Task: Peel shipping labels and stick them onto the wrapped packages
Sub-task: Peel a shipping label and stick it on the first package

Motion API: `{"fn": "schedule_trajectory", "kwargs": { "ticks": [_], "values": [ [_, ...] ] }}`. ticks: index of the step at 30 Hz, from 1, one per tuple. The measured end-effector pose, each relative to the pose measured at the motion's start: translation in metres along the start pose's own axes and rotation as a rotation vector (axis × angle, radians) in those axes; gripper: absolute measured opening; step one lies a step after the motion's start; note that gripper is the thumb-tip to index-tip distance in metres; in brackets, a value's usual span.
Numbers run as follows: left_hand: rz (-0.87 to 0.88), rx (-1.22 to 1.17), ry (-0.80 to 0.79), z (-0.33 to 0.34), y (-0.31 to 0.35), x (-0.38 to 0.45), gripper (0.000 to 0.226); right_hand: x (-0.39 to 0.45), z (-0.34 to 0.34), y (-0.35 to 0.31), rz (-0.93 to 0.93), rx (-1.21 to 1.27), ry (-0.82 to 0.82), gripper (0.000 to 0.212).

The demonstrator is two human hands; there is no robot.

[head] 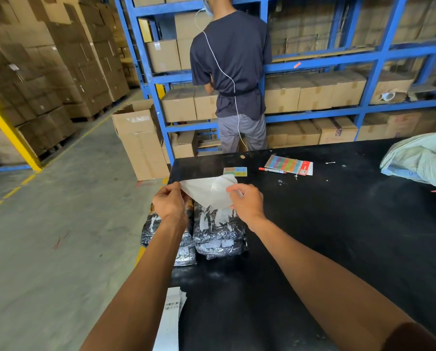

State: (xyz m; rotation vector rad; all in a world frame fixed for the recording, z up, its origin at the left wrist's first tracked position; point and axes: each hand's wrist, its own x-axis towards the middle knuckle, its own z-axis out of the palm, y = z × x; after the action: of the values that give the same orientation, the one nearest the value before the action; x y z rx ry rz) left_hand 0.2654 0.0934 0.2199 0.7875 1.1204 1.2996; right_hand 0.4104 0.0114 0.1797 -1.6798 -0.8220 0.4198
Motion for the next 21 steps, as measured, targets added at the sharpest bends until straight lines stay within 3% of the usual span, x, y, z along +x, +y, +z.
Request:
{"fn": "schedule_trajectory", "kwargs": {
  "ticks": [7,10,16,21],
  "values": [
    [0.059,0.096,-0.094,0.001,0.008,-0.006,0.029,0.003,0.005,-0.019,0.110,0.234,0.101,0.017],
    [0.097,0.123,-0.099,-0.001,0.013,-0.005,0.027,0.007,0.004,-0.022,0.089,0.215,0.136,0.022],
    [0.119,0.196,-0.109,-0.009,0.018,0.004,0.027,0.015,0.011,-0.004,0.215,0.144,0.214,0.037],
    [0.060,0.128,-0.119,-0.016,0.021,0.012,0.024,0.008,0.010,0.010,0.351,0.274,0.366,0.044]
  ]
}}
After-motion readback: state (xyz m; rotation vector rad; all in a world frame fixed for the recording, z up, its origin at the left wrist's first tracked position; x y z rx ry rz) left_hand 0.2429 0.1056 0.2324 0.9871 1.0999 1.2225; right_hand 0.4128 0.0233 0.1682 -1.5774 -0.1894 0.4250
